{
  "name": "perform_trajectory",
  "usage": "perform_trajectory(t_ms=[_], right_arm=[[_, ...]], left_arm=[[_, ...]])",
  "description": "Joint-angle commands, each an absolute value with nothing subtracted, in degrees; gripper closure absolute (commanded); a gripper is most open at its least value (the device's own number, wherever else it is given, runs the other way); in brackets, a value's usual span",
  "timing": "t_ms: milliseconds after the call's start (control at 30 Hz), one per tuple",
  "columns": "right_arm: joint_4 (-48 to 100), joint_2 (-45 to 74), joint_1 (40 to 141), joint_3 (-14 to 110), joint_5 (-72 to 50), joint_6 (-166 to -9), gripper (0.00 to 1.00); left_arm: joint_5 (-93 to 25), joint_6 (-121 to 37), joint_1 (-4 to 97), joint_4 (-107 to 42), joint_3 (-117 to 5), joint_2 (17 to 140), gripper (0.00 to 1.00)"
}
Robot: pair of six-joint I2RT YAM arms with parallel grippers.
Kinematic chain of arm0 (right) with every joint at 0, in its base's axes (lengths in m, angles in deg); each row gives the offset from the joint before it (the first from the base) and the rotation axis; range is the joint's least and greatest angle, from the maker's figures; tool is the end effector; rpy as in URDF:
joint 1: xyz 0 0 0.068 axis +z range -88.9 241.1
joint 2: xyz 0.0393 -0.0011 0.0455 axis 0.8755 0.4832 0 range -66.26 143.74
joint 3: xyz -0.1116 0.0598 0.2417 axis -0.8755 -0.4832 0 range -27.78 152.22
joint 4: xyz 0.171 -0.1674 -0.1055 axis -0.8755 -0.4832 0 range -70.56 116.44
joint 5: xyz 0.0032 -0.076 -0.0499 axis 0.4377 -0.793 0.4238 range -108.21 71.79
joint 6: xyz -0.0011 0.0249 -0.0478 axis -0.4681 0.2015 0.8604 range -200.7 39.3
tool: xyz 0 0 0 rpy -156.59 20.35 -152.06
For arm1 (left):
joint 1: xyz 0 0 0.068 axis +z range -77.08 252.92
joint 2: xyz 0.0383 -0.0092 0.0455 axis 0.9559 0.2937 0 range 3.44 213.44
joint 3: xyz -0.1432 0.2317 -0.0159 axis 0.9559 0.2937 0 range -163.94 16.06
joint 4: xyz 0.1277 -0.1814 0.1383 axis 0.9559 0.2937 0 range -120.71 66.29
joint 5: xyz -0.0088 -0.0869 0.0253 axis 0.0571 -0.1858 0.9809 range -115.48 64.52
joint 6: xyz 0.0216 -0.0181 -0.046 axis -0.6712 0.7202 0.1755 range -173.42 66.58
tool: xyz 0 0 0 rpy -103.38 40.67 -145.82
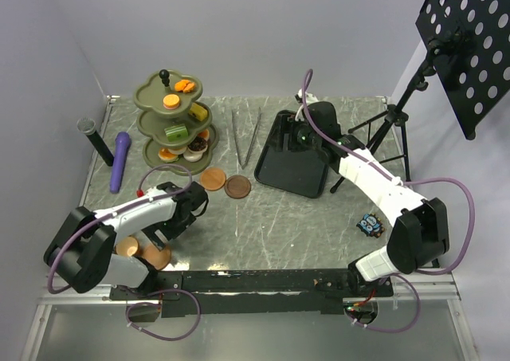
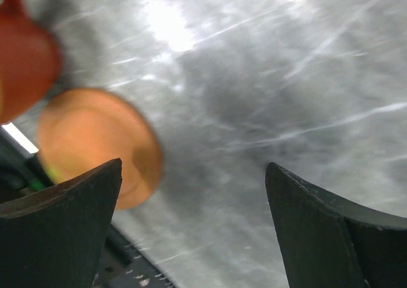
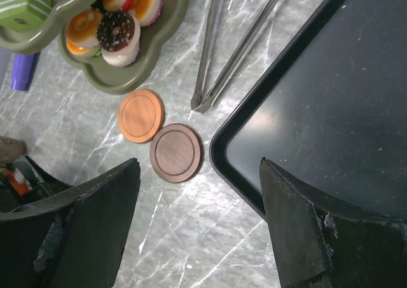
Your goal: Serve the afternoon tea
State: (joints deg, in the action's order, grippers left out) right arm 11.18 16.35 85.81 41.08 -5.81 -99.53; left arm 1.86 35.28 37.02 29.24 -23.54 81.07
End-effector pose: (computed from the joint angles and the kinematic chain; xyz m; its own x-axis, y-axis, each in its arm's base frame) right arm 0.2998 0.1462 0.3226 -0.6038 0.0691 -0.7941 -0.4056 0.8309 0.3808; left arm 0.1542 -0.0915 0.1631 -0.5905 -0.6689 -0.4515 -0.7890 0.5960 0.1492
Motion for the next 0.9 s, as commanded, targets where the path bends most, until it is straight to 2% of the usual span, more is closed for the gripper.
perform_trajectory(t_ms=[0, 233, 400, 567, 867], right_arm=[[11.68, 12.5, 84.84, 41.22, -7.14, -97.93, 0.18], [11.77, 13.46, 84.13, 42.18, -6.96, -97.93, 0.18], [11.94, 13.64, 83.96, 41.66, -6.52, -98.19, 0.18], [12.03, 13.46, 83.87, 41.22, -6.52, -98.37, 0.18], [11.41, 12.41, 83.52, 41.57, -8.01, -97.4, 0.18]], left_arm=[[3.26, 32.1, 37.59, 20.98, -22.35, 81.05, 0.0], [3.97, 30.42, 37.41, 16.93, -18.05, 72.45, 0.0], [6.95, 41.92, 36.71, 28.86, -18.57, 67.52, 0.0], [6.17, 43.08, 36.71, 33.36, -22.09, 71.54, 0.0], [1.24, 39.92, 36.62, 19.66, -16.12, 69.1, 0.0]])
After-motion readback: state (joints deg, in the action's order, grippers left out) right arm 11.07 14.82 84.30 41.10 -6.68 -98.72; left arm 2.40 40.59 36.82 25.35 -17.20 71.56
